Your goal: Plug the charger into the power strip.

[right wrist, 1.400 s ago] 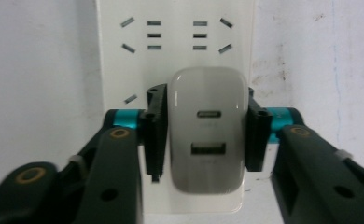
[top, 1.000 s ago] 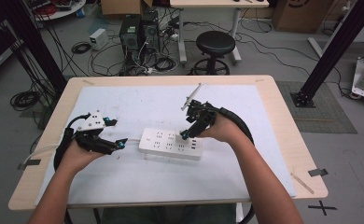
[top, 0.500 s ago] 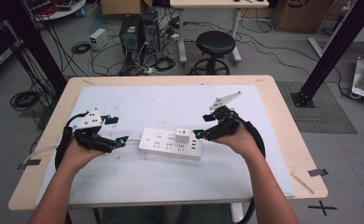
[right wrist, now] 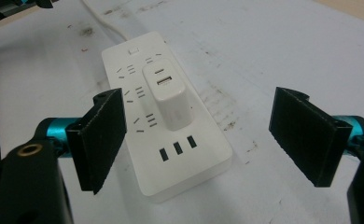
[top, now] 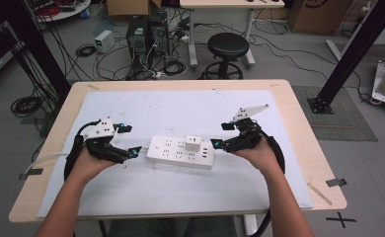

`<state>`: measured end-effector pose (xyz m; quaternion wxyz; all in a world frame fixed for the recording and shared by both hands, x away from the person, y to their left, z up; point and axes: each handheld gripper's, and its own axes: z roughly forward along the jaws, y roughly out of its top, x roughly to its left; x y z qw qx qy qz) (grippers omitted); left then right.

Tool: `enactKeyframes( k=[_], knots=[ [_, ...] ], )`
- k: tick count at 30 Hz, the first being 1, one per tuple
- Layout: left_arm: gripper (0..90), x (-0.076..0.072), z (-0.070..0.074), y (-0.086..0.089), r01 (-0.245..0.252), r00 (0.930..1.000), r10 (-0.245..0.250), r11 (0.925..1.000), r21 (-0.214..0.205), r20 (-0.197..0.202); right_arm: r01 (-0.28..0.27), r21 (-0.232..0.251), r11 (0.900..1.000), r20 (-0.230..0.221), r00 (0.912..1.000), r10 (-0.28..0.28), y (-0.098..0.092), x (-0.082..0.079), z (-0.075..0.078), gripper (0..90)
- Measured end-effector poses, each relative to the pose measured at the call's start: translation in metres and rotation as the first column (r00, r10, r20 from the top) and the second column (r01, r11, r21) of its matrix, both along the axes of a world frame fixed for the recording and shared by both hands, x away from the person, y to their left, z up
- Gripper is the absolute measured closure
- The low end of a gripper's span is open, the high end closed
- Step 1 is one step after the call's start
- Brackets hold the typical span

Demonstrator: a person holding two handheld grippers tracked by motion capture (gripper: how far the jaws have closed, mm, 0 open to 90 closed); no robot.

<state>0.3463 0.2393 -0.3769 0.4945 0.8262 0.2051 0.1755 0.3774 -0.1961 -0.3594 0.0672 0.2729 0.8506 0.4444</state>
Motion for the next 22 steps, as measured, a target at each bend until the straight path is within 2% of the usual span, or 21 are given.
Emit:
enactKeyframes(
  k=[7, 10, 22],
  knots=[
    [17.7, -0.0015, 0.0014, -0.0006, -0.008, 1.0, 0.008, 0.9999, 0.007, 0.005, 0.0, -0.006, 1.0, 0.012, 0.9999, 0.0, 0.0009, -0.0004, 0.0005, 19.6],
    [17.7, -0.0007, 0.0011, -0.0006, -0.011, 0.9999, 0.011, 0.9999, -0.002, 0.0, 0.006, -0.008, 1.0, 0.004, 1.0, -0.006, 0.0008, -0.0002, 0.0005, 19.6],
    [17.7, 0.003, -0.001, 0.0001, -0.019, 0.9998, 0.019, 0.9998, 0.01, -0.008, 0.021, -0.011, 0.9997, -0.004, 0.9998, -0.021, -0.001, 0.0017, -0.0006, 19.5]
  ],
)
